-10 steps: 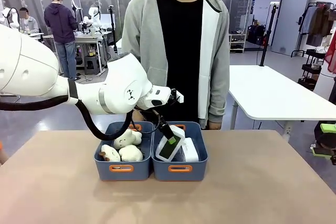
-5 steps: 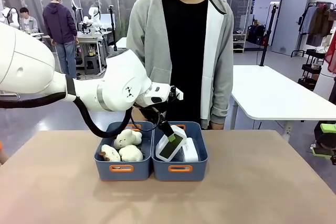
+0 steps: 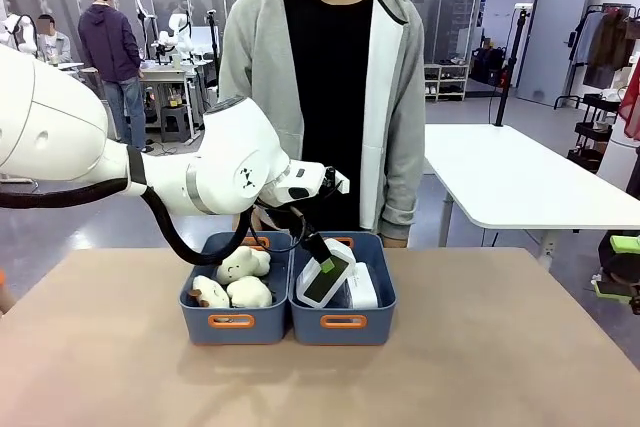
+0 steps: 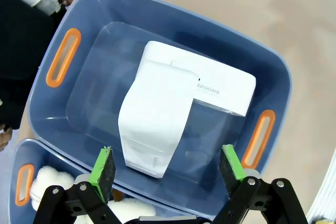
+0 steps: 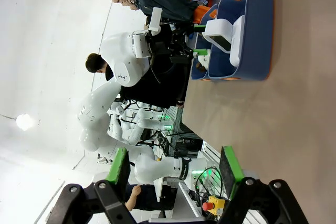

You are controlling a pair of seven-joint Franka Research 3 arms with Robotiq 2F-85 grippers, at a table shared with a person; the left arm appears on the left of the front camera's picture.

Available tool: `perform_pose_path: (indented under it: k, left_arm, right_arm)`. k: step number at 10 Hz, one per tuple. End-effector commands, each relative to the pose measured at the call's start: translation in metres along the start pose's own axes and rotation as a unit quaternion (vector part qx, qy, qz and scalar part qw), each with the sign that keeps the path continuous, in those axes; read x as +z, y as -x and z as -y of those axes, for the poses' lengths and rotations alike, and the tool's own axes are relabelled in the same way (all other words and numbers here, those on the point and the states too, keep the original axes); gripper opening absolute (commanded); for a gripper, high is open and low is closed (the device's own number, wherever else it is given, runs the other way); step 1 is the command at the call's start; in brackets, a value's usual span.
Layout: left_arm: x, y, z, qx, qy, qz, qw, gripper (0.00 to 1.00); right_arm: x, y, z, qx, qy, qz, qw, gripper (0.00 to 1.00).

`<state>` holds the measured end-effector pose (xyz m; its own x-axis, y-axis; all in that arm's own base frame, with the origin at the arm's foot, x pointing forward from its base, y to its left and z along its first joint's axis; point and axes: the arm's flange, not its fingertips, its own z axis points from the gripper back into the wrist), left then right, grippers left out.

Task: Sort the digital clocks into the basket.
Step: Pick up the Digital clock from the table and place it into the empty Plastic storage basket.

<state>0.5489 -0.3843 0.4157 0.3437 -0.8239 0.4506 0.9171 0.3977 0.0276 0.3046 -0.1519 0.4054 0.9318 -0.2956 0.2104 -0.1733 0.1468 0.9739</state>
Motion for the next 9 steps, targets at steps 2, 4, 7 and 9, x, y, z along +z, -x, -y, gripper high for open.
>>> perform_pose_path:
  k: [2,4,7,9]
  left_arm:
    - [0.001,-0.001,-0.001,-0.004,-0.003,0.003,1.000,1.00]
    - [0.000,0.000,0.000,0.000,0.000,0.000,1.000,1.00]
    - [0.098,0.039,0.007,0.119,0.100,0.004,0.988,1.00]
    - [0.127,0.072,0.018,0.204,0.160,0.029,0.965,1.00]
  right_arm:
    - [0.000,0.003,-0.001,0.003,-0.002,-0.002,1.000,0.87]
    - [0.000,0.003,-0.001,0.003,-0.002,-0.002,1.000,0.87]
    - [0.000,0.003,-0.001,0.003,-0.002,-0.002,1.000,0.87]
    - [0.000,0.003,-0.001,0.003,-0.002,-0.002,1.000,0.87]
